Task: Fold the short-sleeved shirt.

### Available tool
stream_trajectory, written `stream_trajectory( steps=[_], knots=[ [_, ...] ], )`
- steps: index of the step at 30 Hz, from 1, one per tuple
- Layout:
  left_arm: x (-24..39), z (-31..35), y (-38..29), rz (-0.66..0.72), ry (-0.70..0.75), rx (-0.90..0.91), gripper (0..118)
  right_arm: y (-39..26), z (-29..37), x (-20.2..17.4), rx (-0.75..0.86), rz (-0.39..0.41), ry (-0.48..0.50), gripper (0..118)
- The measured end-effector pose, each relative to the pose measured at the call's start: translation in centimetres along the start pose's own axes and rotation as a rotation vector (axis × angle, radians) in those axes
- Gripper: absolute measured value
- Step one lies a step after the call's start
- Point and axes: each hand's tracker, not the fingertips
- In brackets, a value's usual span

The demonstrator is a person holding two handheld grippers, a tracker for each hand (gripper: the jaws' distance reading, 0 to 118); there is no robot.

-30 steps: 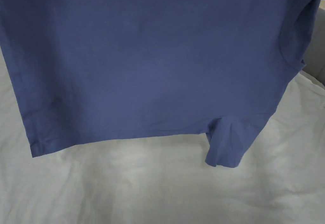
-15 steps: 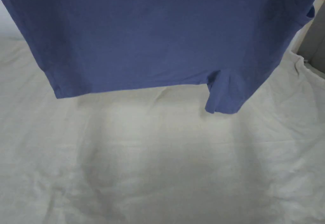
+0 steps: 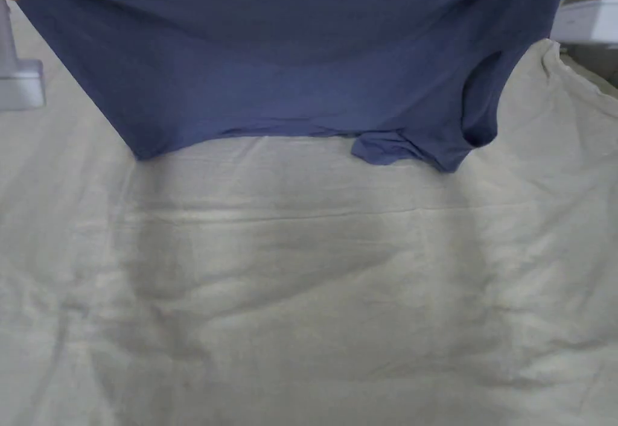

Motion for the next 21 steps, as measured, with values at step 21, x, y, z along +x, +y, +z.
stream_trajectory(
  steps=[21],
  knots=[
    [-3.0, 8.4, -30.7, -0.003, -0.173, -0.452, 0, -33.6, 1.0, 4.5, -0.477, -0.079, 0.050, 1]
  ],
)
